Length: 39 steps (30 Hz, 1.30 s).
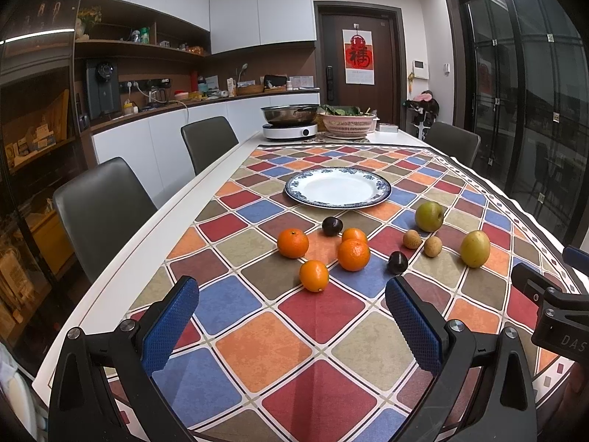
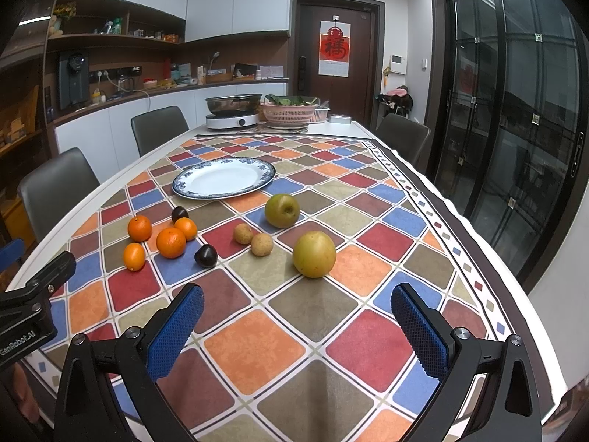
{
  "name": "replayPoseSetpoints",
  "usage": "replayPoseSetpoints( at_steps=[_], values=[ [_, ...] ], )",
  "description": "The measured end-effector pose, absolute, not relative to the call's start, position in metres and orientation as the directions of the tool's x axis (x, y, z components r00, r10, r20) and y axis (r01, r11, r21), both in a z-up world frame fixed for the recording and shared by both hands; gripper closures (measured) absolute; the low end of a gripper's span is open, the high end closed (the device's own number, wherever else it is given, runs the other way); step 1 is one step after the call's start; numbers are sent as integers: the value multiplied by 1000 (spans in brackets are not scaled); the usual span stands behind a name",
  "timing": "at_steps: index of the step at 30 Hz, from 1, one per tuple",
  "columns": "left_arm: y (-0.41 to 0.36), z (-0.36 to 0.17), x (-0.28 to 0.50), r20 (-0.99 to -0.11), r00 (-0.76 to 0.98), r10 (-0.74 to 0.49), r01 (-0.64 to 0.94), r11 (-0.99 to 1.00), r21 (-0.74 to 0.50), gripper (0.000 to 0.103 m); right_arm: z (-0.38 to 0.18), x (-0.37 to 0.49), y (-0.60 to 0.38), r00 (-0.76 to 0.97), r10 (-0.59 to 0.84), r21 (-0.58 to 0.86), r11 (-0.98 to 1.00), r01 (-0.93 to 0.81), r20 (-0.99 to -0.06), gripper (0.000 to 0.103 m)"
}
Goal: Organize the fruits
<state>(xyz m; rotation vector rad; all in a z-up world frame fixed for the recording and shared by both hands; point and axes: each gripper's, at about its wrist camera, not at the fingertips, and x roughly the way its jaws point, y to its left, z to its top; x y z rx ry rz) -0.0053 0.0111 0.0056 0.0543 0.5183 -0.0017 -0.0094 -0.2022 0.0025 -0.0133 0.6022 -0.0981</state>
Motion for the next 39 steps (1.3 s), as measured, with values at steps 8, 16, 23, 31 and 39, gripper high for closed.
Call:
replayPoseSetpoints(
  at_steps=[8,16,23,31,39],
  values=[
    [11,5,-5,-497,868,11,17,999,51,0,2,-9,-202,819,-96,-42,995,88,-565,1],
    [12,-1,-3,-505,863,26,8,998,65,0,0,-7,-197,817,-68,-48,998,49,-572,1],
    [10,-13,13,-532,847,24,20,997,76,0,-8,5,-188,809,-22,-63,998,-18,-588,1],
    [8,-18,30,-569,822,3,73,991,111,16,-17,28,-176,788,28,-87,991,-103,-614,15],
    [8,-20,50,-615,788,-27,122,986,113,31,-15,54,-163,768,90,-91,978,-190,-635,28]
  ],
)
